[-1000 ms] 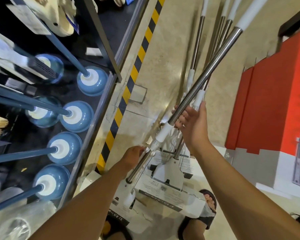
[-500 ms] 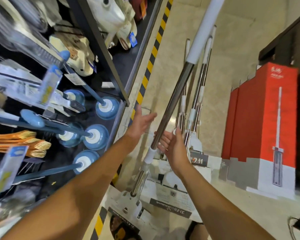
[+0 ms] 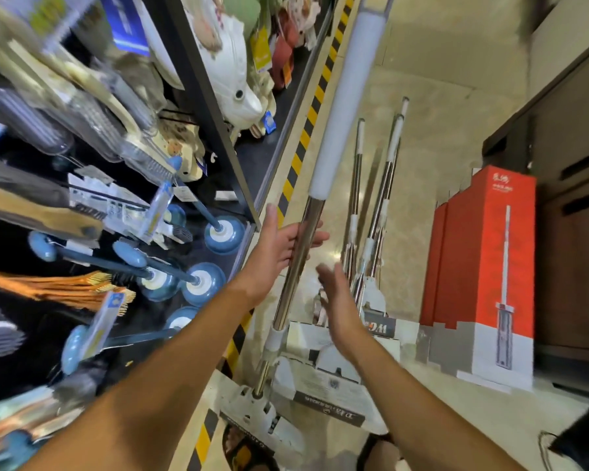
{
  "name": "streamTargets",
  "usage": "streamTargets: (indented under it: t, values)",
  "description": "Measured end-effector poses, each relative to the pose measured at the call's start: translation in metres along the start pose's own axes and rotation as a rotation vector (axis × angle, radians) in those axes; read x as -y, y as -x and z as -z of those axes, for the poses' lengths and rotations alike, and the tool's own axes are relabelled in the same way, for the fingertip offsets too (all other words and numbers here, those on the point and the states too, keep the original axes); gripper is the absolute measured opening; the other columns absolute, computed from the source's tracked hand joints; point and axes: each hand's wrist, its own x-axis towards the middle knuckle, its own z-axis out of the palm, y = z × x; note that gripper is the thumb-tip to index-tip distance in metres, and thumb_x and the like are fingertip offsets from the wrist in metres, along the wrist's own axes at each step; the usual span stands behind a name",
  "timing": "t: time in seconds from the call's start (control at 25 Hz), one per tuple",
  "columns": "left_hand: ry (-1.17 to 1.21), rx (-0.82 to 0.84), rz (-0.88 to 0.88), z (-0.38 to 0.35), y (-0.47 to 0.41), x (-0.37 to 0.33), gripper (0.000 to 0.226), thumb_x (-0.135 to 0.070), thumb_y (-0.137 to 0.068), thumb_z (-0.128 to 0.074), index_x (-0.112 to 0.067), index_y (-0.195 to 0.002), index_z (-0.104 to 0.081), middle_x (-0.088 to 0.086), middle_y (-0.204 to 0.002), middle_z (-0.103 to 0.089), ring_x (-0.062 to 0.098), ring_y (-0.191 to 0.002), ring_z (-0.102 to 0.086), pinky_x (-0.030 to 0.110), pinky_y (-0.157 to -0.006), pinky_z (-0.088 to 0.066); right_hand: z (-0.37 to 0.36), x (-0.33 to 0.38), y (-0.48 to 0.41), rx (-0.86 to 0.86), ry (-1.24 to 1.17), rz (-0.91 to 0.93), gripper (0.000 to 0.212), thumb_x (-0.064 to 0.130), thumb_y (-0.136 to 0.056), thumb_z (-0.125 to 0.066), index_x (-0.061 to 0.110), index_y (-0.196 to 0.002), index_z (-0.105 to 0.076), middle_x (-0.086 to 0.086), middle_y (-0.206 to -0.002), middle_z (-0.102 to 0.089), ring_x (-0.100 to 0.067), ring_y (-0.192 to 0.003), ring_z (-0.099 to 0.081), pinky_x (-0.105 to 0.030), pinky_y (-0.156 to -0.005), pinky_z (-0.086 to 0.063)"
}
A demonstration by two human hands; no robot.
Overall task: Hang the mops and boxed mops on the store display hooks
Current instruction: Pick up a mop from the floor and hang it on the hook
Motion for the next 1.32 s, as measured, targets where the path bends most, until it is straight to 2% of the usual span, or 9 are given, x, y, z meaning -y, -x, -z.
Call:
streamTargets:
  t: [0.12,0.28,0.4,0.56,0.68,0.84,1.0,1.12,1.32]
  values:
    - [-0.002,-0.013,0.047,-0.002,0.022,-0.008,0.103,-0.081,-0.088,0.003,-0.022,-0.140,-0.063,-0.002,-0.132,-0.074,0.018,-0.135,-0.059,0.049,-0.125,-0.030,0.003,0.087,0.025,-0.021,-0.032,0.215,0.084,0.074,-0.100,-0.017,0.018,-0.158,-0.038,0.002,-0.165,-0.038,-0.015,-0.153,-0.032,-0.043,-0.128,-0.017]
    - [0.024,-0.082,0.099,-0.003,0.054,-0.006,0.096,-0.074,-0.096,0.006,-0.024,-0.138,-0.065,-0.006,-0.133,-0.073,0.014,-0.136,-0.056,0.041,-0.122,-0.032,-0.016,0.207,0.068,0.143,-0.104,0.467,0.071,0.059,-0.106,-0.012,0.016,-0.156,-0.039,-0.002,-0.161,-0.043,-0.016,-0.148,-0.042,-0.040,-0.124,-0.026]
    - [0.013,-0.105,0.103,-0.004,0.080,-0.004,0.072,-0.062,-0.107,-0.008,-0.032,-0.135,-0.067,-0.012,-0.139,-0.068,0.004,-0.136,-0.053,0.026,-0.114,-0.035,-0.040,0.249,0.111,0.208,0.010,0.562,0.051,0.052,-0.107,-0.026,0.021,-0.134,-0.056,0.002,-0.130,-0.066,-0.016,-0.122,-0.065,-0.045,-0.111,-0.046]
    - [-0.223,-0.127,0.149,0.002,0.119,-0.008,0.029,-0.013,-0.104,-0.055,-0.037,-0.112,-0.070,-0.011,-0.129,-0.064,0.018,-0.133,-0.057,0.032,-0.107,-0.045,-0.059,0.241,0.164,0.189,0.351,0.654,0.033,0.041,-0.099,-0.046,0.020,-0.123,-0.055,0.000,-0.112,-0.071,-0.019,-0.102,-0.071,-0.046,-0.097,-0.056]
    - [-0.392,-0.102,0.081,0.007,0.159,-0.011,0.016,-0.038,-0.095,-0.063,-0.035,-0.111,-0.063,-0.006,-0.121,-0.069,0.022,-0.126,-0.063,0.044,-0.111,-0.049,-0.060,0.223,0.202,0.252,0.395,0.684,0.020,0.038,-0.101,-0.046,0.031,-0.118,-0.055,-0.004,-0.112,-0.070,-0.028,-0.107,-0.068,-0.059,-0.102,-0.051]
    - [-0.477,-0.140,0.022,0.011,0.213,-0.009,0.045,-0.064,-0.085,-0.061,-0.028,-0.112,-0.066,0.010,-0.121,-0.073,0.030,-0.118,-0.067,0.058,-0.106,-0.051,-0.073,0.207,0.256,0.277,0.476,0.731,0.020,0.046,-0.102,-0.047,0.044,-0.119,-0.057,-0.002,-0.117,-0.070,-0.027,-0.112,-0.067,-0.059,-0.101,-0.051]
    - [-0.484,-0.157,0.000,0.001,0.274,-0.014,0.044,-0.055,-0.091,-0.059,-0.025,-0.122,-0.066,0.014,-0.125,-0.069,0.024,-0.116,-0.063,0.056,-0.111,-0.048,-0.076,0.180,0.305,0.270,0.562,0.781,0.023,0.030,-0.109,-0.046,0.027,-0.130,-0.056,0.014,-0.115,-0.070,0.000,-0.113,-0.066,-0.033,-0.093,-0.053]
    - [-0.541,-0.214,-0.030,-0.010,0.310,-0.009,0.051,-0.051,-0.098,-0.056,-0.014,-0.133,-0.061,0.017,-0.131,-0.069,0.032,-0.123,-0.064,0.052,-0.109,-0.049,-0.078,0.173,0.347,0.305,0.617,0.813,0.022,0.030,-0.109,-0.048,0.047,-0.122,-0.052,0.012,-0.117,-0.071,0.001,-0.110,-0.066,-0.020,-0.090,-0.053]
    - [-0.660,-0.378,-0.022,-0.046,0.362,0.001,0.032,-0.036,-0.107,-0.051,-0.014,-0.128,-0.060,0.009,-0.120,-0.070,0.028,-0.115,-0.065,0.042,-0.097,-0.049,-0.066,0.157,0.387,0.492,0.688,0.912,0.020,0.055,-0.102,-0.048,0.043,-0.113,-0.059,-0.019,-0.108,-0.069,-0.034,-0.095,-0.067,-0.058,-0.082,-0.053]
